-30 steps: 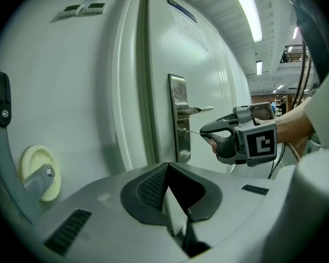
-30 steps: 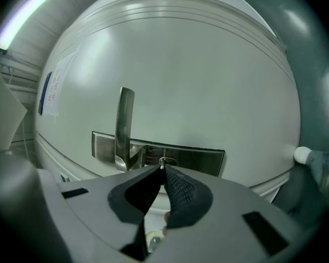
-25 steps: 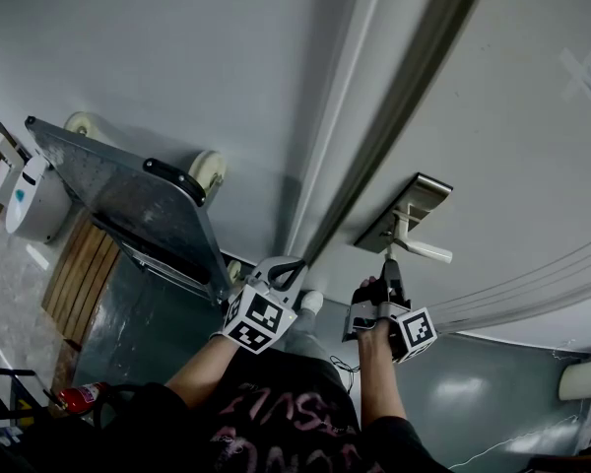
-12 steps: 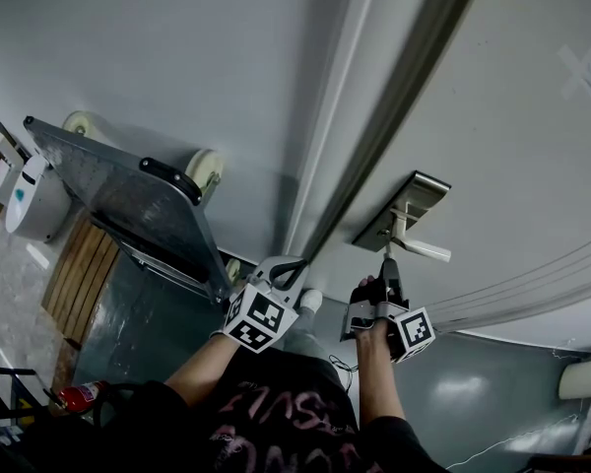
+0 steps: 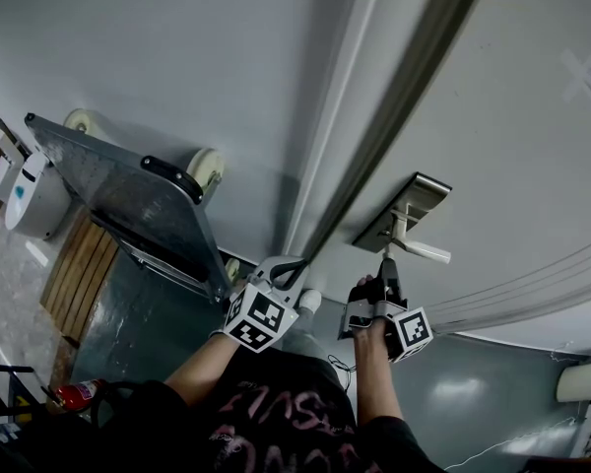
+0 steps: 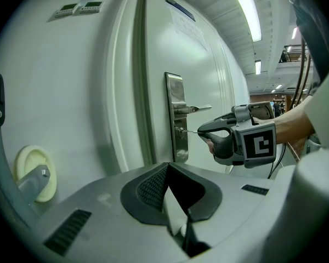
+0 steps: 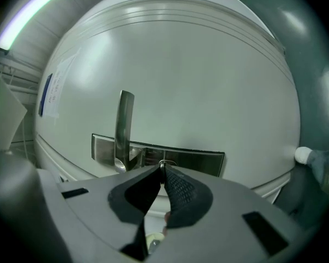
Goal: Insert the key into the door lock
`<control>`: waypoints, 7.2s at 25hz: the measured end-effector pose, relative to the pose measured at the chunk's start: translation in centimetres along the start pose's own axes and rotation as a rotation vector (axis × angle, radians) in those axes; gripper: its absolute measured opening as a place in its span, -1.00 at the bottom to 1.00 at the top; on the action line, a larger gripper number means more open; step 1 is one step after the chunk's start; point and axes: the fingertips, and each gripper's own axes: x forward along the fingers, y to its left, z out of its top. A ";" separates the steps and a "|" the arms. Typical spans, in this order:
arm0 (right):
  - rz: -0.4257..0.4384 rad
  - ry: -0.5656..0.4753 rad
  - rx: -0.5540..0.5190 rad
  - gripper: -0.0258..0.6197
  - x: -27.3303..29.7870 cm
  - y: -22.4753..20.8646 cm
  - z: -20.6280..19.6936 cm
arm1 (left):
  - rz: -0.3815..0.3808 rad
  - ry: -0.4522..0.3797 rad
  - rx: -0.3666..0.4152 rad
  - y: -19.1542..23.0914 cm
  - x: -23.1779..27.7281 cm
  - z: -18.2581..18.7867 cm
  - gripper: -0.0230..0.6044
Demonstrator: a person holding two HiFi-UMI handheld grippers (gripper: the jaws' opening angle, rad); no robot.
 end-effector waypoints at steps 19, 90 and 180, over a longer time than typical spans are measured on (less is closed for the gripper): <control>0.001 0.025 0.049 -0.68 0.1 -0.2 -1.1 | -0.009 0.013 0.013 -0.6 0.0 -0.2 -0.89; -0.003 0.043 0.094 -0.68 3.1 -0.3 -0.9 | -0.037 0.059 -0.008 0.2 1.9 -0.7 -0.89; 0.047 0.287 -1.078 -0.70 -11.3 3.1 5.0 | 0.065 -0.048 -0.116 -10.1 -1.7 4.7 -0.89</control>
